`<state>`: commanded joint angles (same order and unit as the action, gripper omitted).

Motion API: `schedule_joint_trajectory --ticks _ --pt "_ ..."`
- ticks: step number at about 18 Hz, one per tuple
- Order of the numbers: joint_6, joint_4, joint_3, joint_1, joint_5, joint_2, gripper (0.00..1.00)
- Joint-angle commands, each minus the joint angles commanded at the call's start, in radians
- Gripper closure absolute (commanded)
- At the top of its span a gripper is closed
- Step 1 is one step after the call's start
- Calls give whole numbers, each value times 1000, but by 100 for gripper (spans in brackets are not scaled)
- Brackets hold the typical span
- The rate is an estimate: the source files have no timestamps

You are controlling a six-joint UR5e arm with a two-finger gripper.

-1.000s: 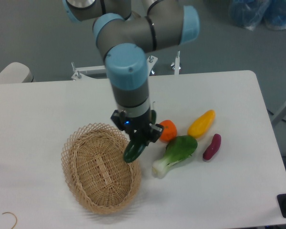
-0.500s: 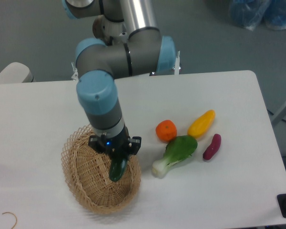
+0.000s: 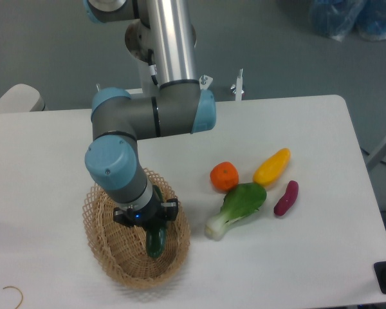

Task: Place the cucumber in the basket
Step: 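Lower the cucumber into the basket and open the gripper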

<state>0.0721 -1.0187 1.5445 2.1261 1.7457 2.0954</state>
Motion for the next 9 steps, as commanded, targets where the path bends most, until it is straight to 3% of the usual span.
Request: schedule_joint_trajectory --ticks 2,9 --pt "2 18 29 -3 11 0 62" --pt "0 29 39 -63 21 20 62"
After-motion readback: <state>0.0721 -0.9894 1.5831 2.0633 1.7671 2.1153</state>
